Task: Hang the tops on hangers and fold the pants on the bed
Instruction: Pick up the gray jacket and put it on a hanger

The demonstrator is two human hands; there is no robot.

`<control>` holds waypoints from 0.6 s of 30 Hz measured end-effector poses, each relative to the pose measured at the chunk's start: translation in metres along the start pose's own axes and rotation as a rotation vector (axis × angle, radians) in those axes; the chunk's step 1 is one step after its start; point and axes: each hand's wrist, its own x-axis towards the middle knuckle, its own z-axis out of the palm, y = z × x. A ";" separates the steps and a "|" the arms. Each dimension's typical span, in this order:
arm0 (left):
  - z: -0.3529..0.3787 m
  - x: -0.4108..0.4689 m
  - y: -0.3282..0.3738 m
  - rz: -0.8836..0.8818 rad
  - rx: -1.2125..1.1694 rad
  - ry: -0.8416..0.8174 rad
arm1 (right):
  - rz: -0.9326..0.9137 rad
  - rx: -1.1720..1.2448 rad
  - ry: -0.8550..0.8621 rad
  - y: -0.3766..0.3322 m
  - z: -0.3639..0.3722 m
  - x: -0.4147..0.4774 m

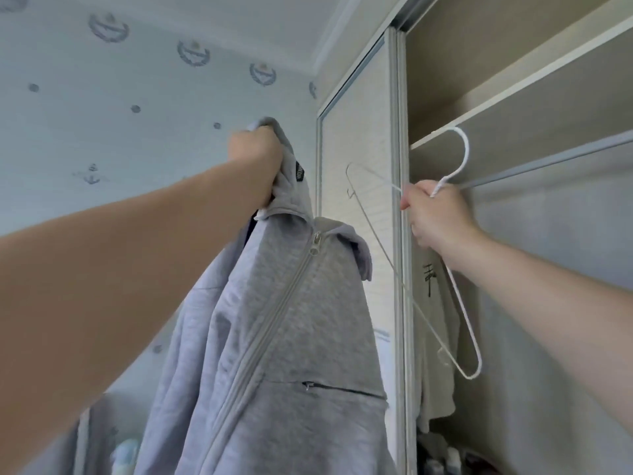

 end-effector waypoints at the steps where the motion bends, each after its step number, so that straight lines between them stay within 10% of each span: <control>1: -0.023 0.000 -0.001 -0.003 0.075 0.021 | 0.002 0.028 -0.034 -0.006 0.013 -0.011; 18: -0.425 -0.065 -0.017 -0.274 0.788 0.216 | 0.146 0.754 -0.717 -0.144 0.201 -0.271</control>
